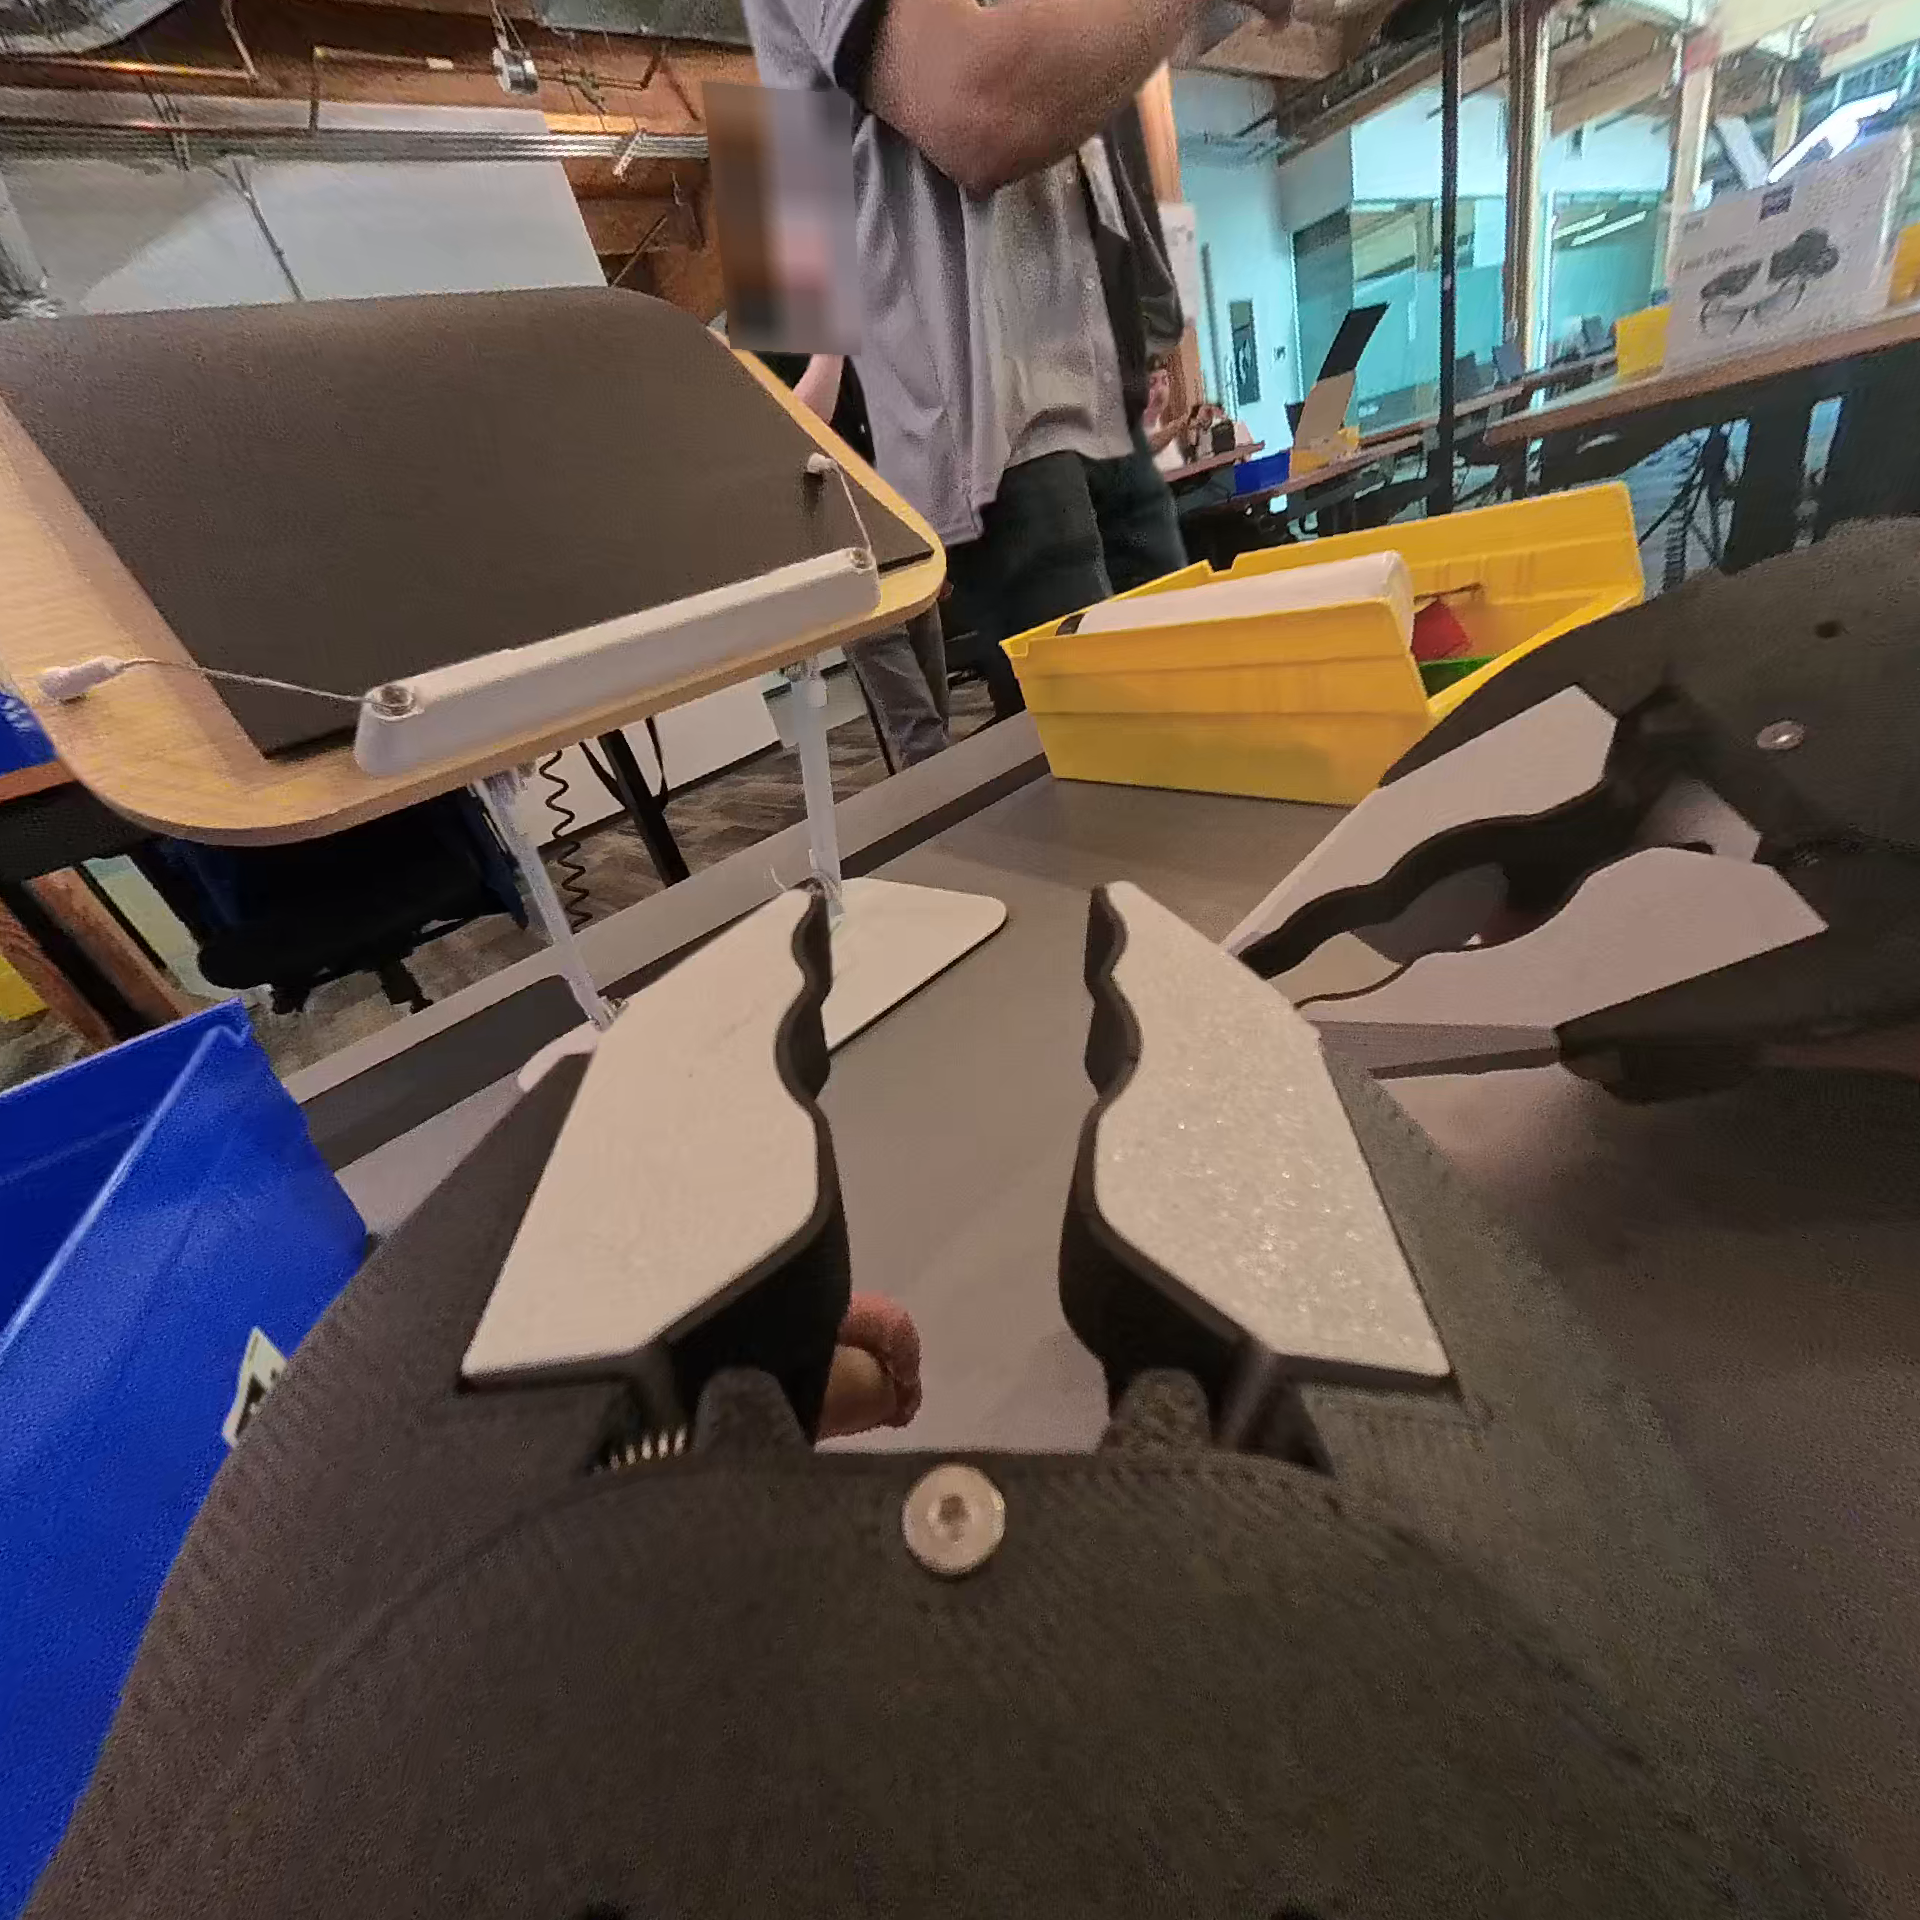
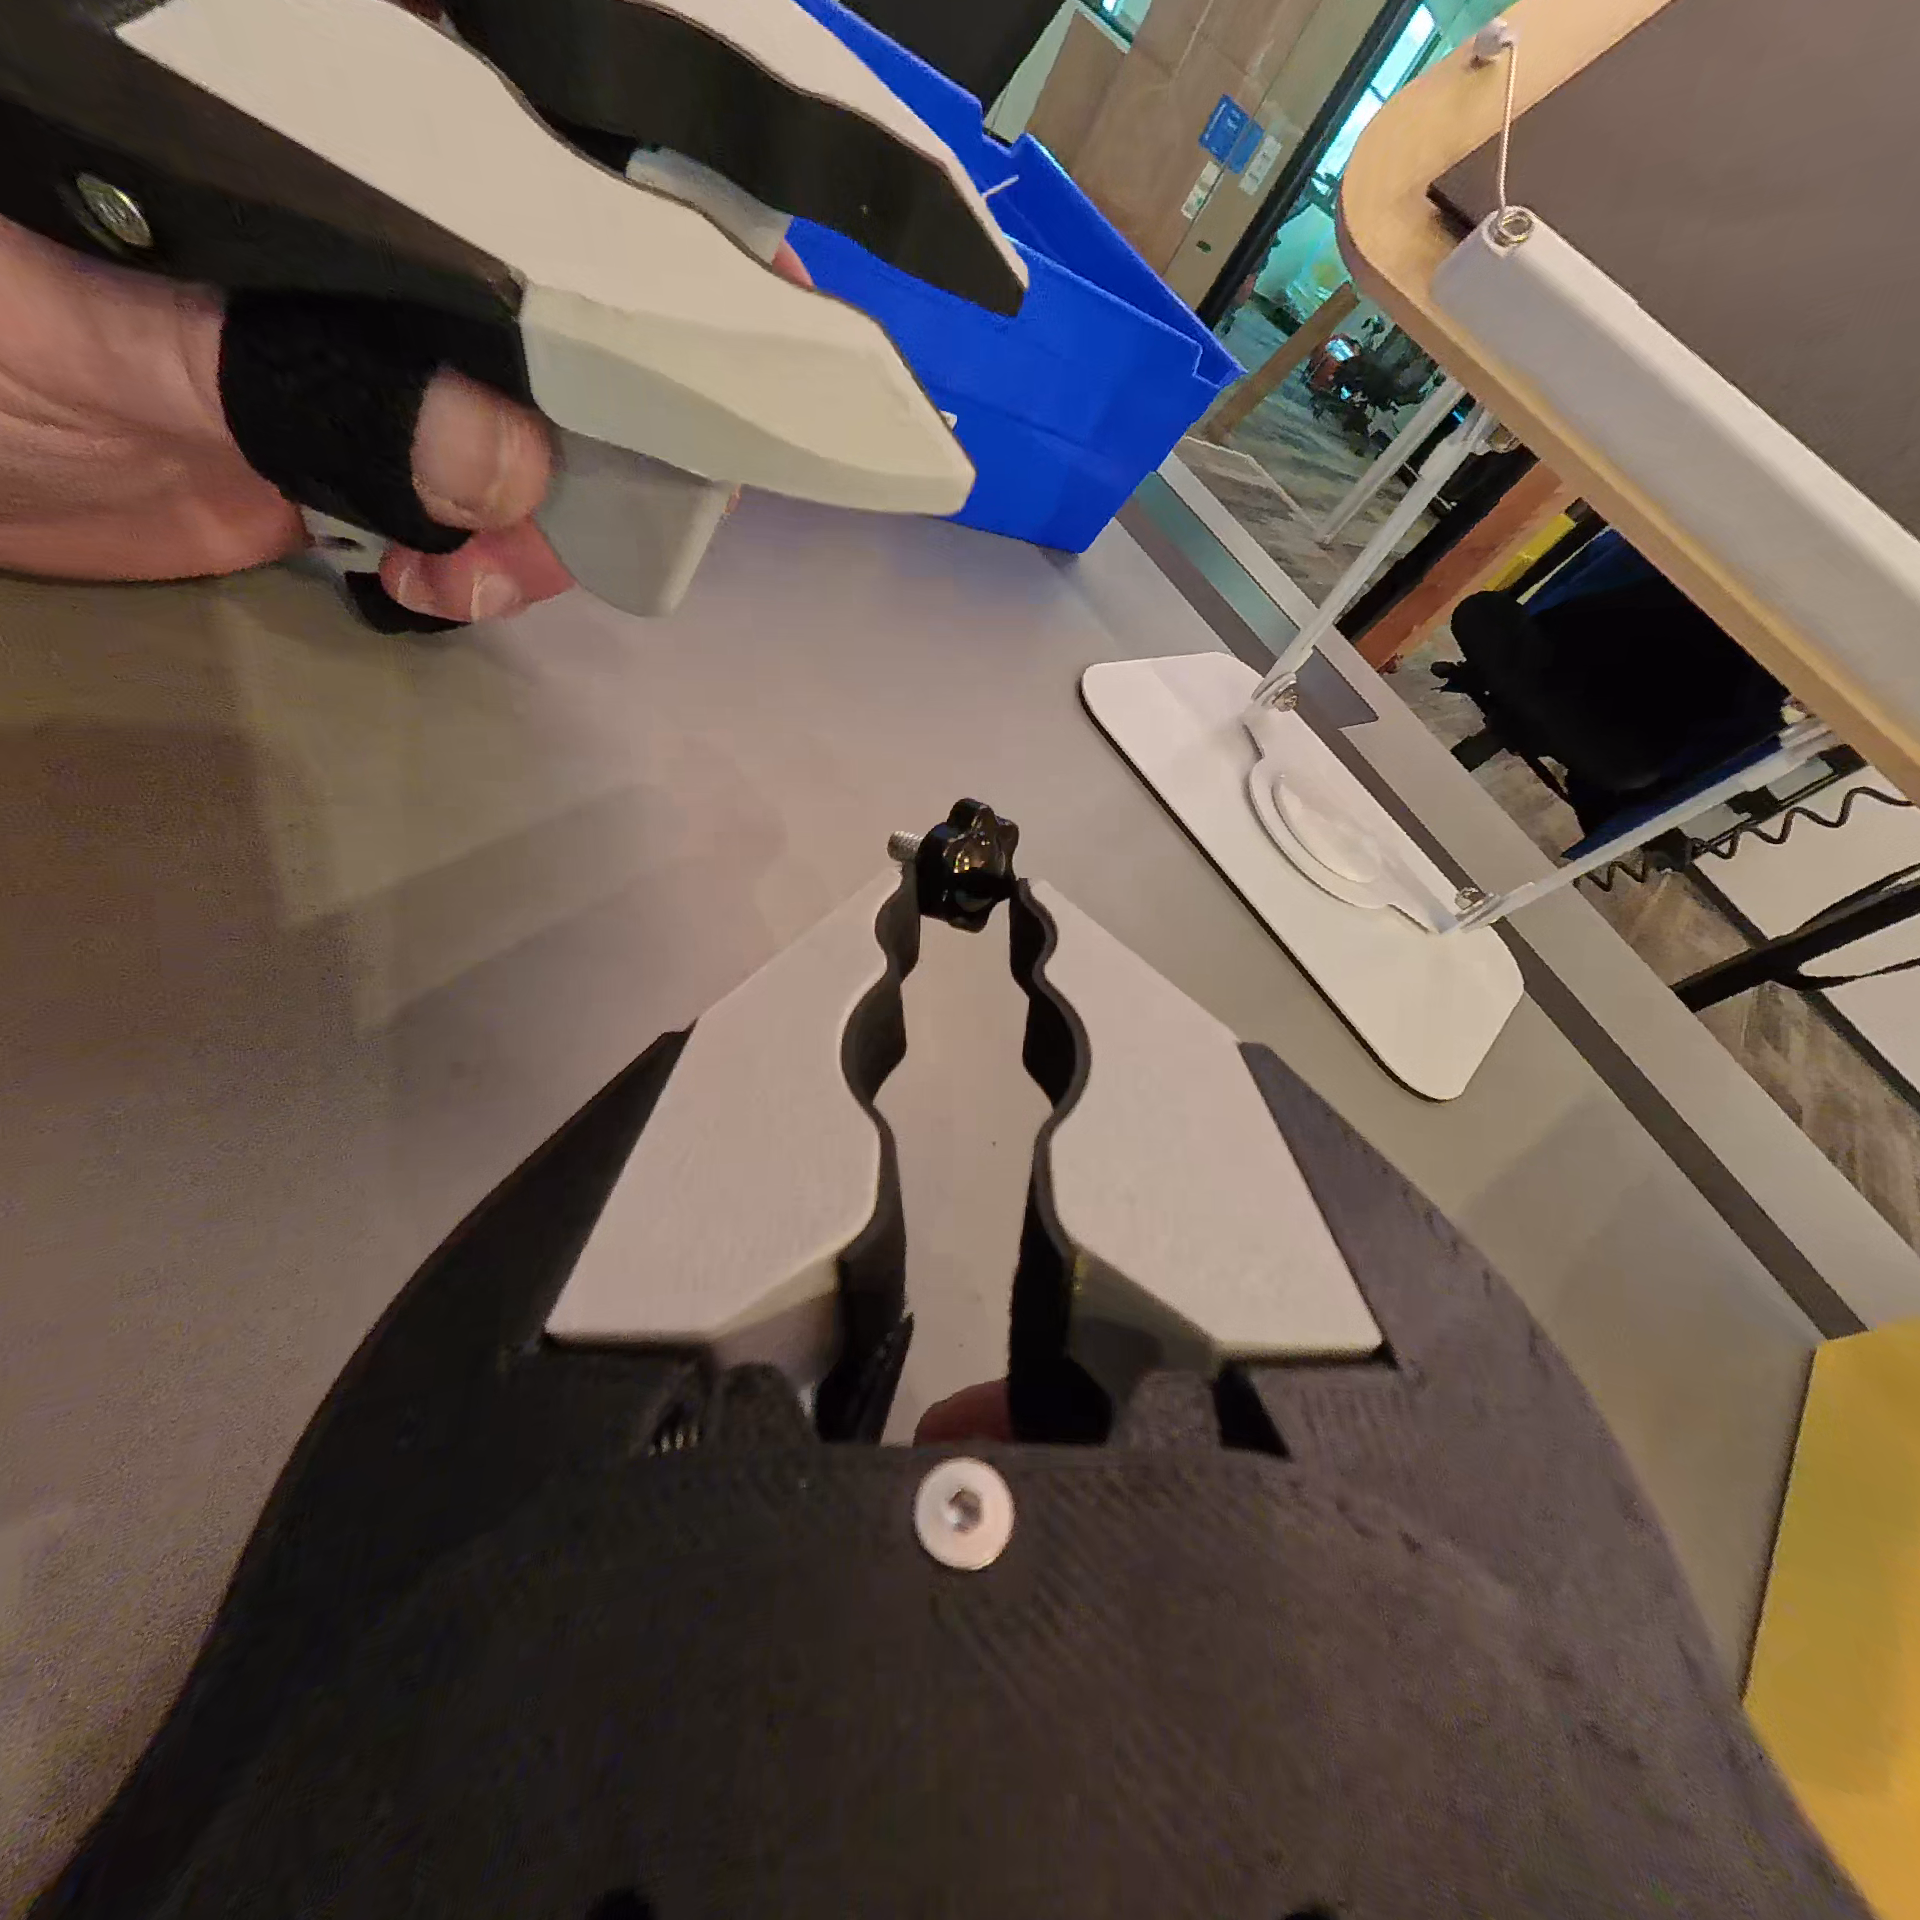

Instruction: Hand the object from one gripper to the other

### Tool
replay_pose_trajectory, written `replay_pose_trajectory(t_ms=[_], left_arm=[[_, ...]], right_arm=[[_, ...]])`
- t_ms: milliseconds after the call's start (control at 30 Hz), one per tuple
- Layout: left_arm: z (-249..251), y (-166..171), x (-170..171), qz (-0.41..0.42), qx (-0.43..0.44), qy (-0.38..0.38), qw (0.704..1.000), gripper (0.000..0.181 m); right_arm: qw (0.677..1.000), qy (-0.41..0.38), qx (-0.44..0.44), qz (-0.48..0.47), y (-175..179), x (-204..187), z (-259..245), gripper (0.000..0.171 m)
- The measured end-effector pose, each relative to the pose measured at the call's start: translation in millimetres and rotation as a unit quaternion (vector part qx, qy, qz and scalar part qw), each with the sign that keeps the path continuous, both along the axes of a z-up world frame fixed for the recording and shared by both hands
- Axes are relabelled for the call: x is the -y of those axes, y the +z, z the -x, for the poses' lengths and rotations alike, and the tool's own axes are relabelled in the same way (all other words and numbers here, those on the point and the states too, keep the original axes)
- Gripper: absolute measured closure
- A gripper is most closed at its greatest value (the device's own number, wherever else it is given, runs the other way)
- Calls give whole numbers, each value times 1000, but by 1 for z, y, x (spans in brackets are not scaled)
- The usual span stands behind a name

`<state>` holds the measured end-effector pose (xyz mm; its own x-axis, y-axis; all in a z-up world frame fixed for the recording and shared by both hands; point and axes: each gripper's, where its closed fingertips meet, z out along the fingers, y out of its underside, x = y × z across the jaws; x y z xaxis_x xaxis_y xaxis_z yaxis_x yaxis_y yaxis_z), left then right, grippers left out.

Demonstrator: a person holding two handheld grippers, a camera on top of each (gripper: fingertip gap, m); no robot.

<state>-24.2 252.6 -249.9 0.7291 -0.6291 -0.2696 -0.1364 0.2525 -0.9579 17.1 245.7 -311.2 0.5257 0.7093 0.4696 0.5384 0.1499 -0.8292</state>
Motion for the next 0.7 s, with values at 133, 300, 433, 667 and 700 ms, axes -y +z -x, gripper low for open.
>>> replay_pose_trajectory(t_ms=[133, 300, 433, 667, 700], left_arm=[[5, 2, -4, 14, 22, 3, 1000, 134], [4, 3, -2, 6, 20, 1, 1000, 129], [2, 2, -1, 0, 12, -1, 1000, 123], [-16, -8, 10, -45, -71, -28, 996, 103], [-14, -10, 8, -53, -83, -22, 995, 102]], right_arm=[[1000, -19, 2, 0, -1, 1, -4, 157], [999, -37, 22, 12, -8, -3, -6, 157], [998, -48, 38, 29, -16, 3, -7, 157], [980, -58, -112, 153, 2, -11, -11, 157], [974, -56, -133, 176, 5, -11, -7, 157]])
